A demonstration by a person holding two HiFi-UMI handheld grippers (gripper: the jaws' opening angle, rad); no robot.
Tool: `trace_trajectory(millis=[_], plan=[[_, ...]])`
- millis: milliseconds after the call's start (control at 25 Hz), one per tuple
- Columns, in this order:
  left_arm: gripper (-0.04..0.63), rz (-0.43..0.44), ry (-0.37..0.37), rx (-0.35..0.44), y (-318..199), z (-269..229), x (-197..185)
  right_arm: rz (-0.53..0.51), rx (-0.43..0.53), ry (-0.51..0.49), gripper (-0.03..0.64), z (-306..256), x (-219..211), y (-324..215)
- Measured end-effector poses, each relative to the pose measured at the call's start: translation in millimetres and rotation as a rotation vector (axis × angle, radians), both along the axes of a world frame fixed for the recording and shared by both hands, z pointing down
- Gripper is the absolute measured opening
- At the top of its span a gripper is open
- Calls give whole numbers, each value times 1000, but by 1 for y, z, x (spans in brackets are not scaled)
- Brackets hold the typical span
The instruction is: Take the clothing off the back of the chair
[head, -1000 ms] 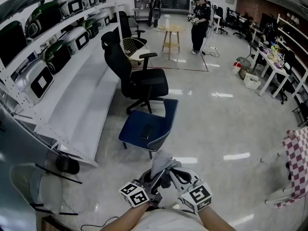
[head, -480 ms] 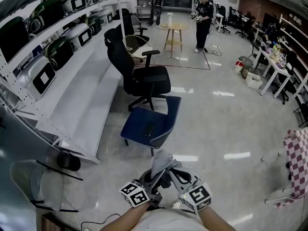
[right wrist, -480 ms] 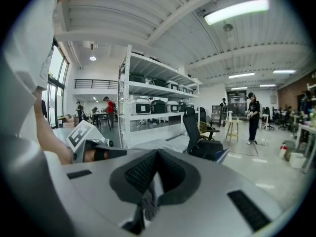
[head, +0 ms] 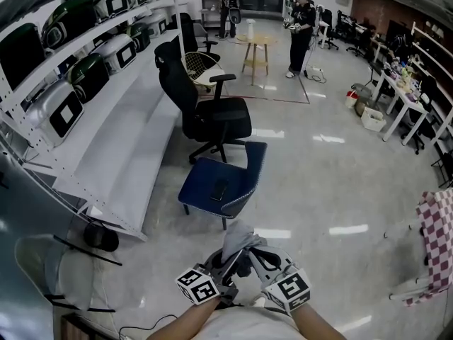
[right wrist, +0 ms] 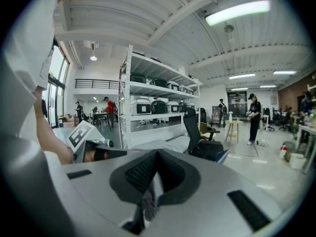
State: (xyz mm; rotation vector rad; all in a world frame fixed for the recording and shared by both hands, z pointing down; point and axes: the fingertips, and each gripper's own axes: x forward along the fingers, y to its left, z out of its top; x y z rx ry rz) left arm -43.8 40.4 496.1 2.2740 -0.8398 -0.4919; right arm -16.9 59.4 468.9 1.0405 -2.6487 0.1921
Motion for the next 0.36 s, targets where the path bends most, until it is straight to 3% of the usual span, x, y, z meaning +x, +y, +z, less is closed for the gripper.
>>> trace_trajectory(millis=[360], plan=[[97,-2,14,-11,1,0,1,3,0,1,17,-2,1,3]])
